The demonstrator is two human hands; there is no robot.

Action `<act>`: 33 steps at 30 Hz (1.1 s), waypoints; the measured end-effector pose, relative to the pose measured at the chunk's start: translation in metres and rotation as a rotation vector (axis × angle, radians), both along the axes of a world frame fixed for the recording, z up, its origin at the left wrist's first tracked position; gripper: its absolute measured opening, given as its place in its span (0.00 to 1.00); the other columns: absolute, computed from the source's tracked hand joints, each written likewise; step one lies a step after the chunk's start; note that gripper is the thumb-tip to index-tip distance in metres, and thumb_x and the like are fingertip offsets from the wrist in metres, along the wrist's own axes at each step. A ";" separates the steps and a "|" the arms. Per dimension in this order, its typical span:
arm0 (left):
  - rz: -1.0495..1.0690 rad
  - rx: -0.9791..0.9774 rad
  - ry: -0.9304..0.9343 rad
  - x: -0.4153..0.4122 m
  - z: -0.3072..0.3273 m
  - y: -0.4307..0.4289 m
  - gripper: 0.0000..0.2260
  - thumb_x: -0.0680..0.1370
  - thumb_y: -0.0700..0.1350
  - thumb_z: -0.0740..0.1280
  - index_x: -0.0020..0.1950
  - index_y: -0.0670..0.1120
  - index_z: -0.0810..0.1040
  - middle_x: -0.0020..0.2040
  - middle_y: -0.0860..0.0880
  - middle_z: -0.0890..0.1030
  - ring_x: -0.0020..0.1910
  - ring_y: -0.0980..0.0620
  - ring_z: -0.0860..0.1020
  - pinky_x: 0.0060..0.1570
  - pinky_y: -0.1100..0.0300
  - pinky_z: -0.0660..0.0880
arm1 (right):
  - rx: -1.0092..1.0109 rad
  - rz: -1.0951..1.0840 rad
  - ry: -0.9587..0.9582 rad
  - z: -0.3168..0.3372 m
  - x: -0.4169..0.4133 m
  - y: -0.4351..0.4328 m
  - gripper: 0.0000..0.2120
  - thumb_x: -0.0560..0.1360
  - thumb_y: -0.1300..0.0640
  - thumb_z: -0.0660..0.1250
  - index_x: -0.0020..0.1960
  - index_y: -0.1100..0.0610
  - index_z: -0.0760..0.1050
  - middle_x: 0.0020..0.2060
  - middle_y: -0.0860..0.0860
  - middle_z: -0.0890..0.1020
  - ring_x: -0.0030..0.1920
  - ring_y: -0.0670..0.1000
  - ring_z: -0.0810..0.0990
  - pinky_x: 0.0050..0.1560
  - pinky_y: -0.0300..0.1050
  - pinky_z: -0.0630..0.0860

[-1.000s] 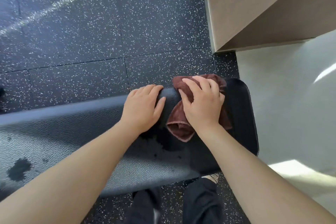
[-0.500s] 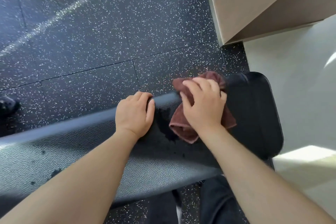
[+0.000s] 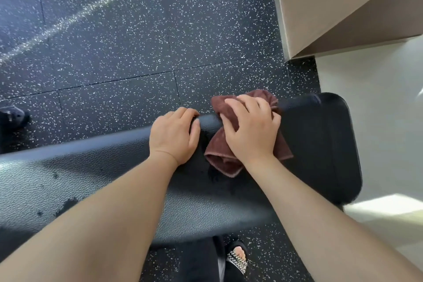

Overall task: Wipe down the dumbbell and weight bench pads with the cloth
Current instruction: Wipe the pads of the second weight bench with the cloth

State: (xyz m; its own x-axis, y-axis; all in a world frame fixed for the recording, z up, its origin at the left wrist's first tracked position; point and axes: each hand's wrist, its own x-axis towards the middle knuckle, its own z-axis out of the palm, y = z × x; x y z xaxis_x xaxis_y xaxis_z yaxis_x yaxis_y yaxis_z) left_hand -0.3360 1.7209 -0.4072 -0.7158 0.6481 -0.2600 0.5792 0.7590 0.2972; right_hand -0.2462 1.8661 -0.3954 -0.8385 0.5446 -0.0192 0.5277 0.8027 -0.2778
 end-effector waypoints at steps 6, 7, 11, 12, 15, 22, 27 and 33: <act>0.033 -0.012 0.080 0.007 -0.003 0.000 0.18 0.78 0.51 0.51 0.56 0.46 0.76 0.50 0.45 0.80 0.47 0.41 0.77 0.45 0.50 0.68 | 0.026 0.048 0.088 -0.005 0.073 -0.026 0.17 0.70 0.49 0.68 0.59 0.45 0.76 0.62 0.48 0.76 0.63 0.55 0.71 0.52 0.55 0.68; 0.048 -0.007 0.101 0.011 -0.004 0.000 0.18 0.78 0.51 0.51 0.56 0.46 0.76 0.51 0.45 0.80 0.48 0.41 0.77 0.47 0.50 0.68 | 0.034 0.053 0.095 -0.006 0.085 -0.028 0.17 0.71 0.49 0.67 0.59 0.45 0.76 0.62 0.48 0.76 0.63 0.54 0.71 0.52 0.55 0.68; 0.165 0.083 0.148 0.039 -0.003 -0.004 0.19 0.77 0.50 0.54 0.64 0.45 0.74 0.62 0.45 0.76 0.61 0.42 0.72 0.63 0.47 0.62 | 0.026 0.066 0.093 -0.008 0.128 -0.040 0.17 0.71 0.49 0.67 0.60 0.45 0.75 0.63 0.48 0.75 0.64 0.54 0.69 0.51 0.55 0.68; 0.174 0.100 0.148 0.053 -0.002 -0.009 0.20 0.77 0.50 0.55 0.67 0.45 0.71 0.66 0.44 0.73 0.66 0.43 0.69 0.67 0.46 0.57 | 0.023 0.073 0.086 -0.009 0.140 -0.043 0.19 0.69 0.50 0.68 0.60 0.45 0.75 0.63 0.48 0.75 0.64 0.54 0.70 0.51 0.56 0.69; 0.154 0.092 0.109 0.103 0.001 -0.028 0.25 0.77 0.51 0.54 0.73 0.46 0.64 0.75 0.44 0.60 0.75 0.44 0.56 0.72 0.45 0.49 | 0.058 0.161 0.067 -0.007 0.170 -0.041 0.21 0.66 0.51 0.72 0.58 0.46 0.77 0.61 0.50 0.78 0.61 0.56 0.74 0.48 0.56 0.73; 0.088 0.020 0.179 0.124 -0.011 -0.043 0.26 0.77 0.55 0.52 0.74 0.50 0.58 0.77 0.46 0.57 0.75 0.45 0.53 0.72 0.47 0.49 | 0.023 0.205 0.126 -0.007 0.166 0.006 0.15 0.74 0.48 0.64 0.59 0.49 0.77 0.59 0.50 0.78 0.59 0.58 0.74 0.46 0.54 0.74; 0.087 0.048 0.210 0.125 -0.016 -0.044 0.26 0.77 0.55 0.53 0.74 0.51 0.59 0.77 0.47 0.57 0.75 0.46 0.53 0.72 0.48 0.48 | 0.040 0.021 0.151 -0.010 0.173 0.006 0.15 0.75 0.49 0.63 0.61 0.50 0.76 0.62 0.51 0.76 0.61 0.59 0.71 0.51 0.57 0.72; 0.091 0.078 0.225 0.125 -0.016 -0.044 0.25 0.77 0.55 0.53 0.74 0.50 0.59 0.76 0.46 0.57 0.75 0.45 0.53 0.72 0.47 0.48 | 0.063 0.039 0.204 -0.009 0.182 -0.039 0.14 0.72 0.52 0.69 0.57 0.51 0.79 0.59 0.52 0.79 0.57 0.59 0.75 0.43 0.56 0.74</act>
State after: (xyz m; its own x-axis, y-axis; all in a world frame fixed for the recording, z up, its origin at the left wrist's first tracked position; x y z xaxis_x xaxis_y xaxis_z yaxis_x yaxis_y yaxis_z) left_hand -0.2107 1.6767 -0.4236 -0.8064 0.5901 -0.0390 0.5678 0.7910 0.2281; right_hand -0.0639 1.8267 -0.4043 -0.8422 0.5060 0.1861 0.4336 0.8408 -0.3242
